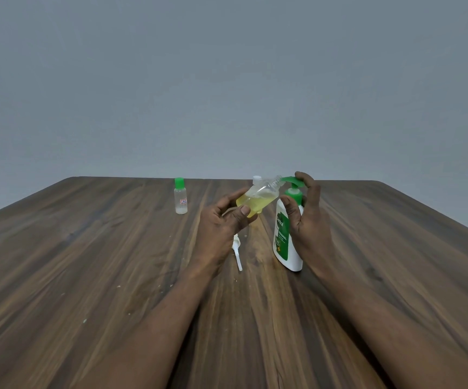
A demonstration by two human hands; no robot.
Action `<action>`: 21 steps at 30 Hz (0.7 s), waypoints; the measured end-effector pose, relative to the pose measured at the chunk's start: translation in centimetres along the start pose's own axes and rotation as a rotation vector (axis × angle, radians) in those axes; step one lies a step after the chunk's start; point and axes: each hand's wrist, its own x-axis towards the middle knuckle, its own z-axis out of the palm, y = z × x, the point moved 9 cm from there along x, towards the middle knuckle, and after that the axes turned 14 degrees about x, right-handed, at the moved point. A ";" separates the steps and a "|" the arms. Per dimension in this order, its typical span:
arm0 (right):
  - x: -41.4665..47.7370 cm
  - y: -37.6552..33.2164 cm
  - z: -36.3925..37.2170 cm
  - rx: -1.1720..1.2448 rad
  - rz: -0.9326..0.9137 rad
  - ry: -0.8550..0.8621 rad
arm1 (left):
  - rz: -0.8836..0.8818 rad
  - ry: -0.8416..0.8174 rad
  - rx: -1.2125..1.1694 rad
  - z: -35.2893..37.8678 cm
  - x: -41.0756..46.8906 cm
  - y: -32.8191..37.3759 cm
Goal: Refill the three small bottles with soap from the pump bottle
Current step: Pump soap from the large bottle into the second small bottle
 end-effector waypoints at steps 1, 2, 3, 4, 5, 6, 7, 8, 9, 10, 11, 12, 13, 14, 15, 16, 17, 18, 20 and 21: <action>0.0 0.1 0.0 0.001 -0.001 0.001 | 0.001 -0.001 0.006 0.0 0.0 0.0; 0.0 0.1 0.0 -0.001 0.000 0.004 | 0.001 -0.001 0.013 -0.1 0.0 0.0; 0.1 0.2 0.0 -0.004 0.001 0.006 | 0.001 -0.002 0.018 -0.1 0.0 0.0; 0.1 0.2 -0.1 -0.005 0.004 0.006 | -0.001 -0.002 0.021 -0.1 0.0 -0.1; 0.1 0.3 -0.1 -0.006 0.006 0.004 | -0.001 -0.004 0.022 -0.1 0.0 -0.1; 0.1 0.4 0.0 -0.009 0.006 0.002 | 0.001 -0.005 0.023 -0.2 0.0 -0.1; 0.1 0.4 0.0 -0.014 0.004 0.002 | 0.002 -0.007 0.024 -0.2 0.0 -0.2; 0.1 0.3 -0.1 -0.019 0.003 0.004 | 0.002 -0.008 0.023 -0.2 0.0 -0.2; 0.1 0.2 -0.1 -0.021 0.001 0.006 | 0.000 -0.006 0.021 -0.2 0.0 -0.2; 0.1 0.1 -0.1 -0.018 -0.004 0.004 | -0.003 -0.002 0.019 -0.1 0.0 -0.3; 0.1 -0.1 0.0 -0.013 -0.012 -0.001 | -0.005 0.003 0.016 -0.1 0.0 -0.3; 0.1 -0.2 0.0 -0.006 -0.020 -0.007 | -0.007 0.005 0.011 -0.1 0.0 -0.3; 0.1 -0.3 0.0 -0.001 -0.024 -0.012 | -0.008 0.006 0.005 -0.1 0.0 -0.3; 0.1 -0.4 0.1 0.003 -0.025 -0.013 | -0.008 0.007 0.001 -0.1 0.1 -0.3; 0.1 -0.4 0.1 0.006 -0.025 -0.012 | -0.006 0.006 0.000 0.0 0.1 -0.3; 0.1 -0.4 0.1 0.008 -0.025 -0.009 | -0.005 0.003 -0.002 0.0 0.1 -0.2; 0.1 -0.4 0.0 0.008 -0.026 -0.005 | -0.004 0.000 -0.003 0.0 0.1 -0.2; 0.1 -0.4 0.0 0.006 -0.028 -0.001 | -0.002 -0.004 -0.003 0.1 0.1 -0.2; 0.1 -0.1 0.0 -0.002 -0.026 0.005 | -0.001 -0.002 -0.001 0.1 0.1 -0.2; 0.1 0.0 -0.1 -0.008 -0.023 0.007 | -0.004 0.002 0.001 0.0 0.0 -0.3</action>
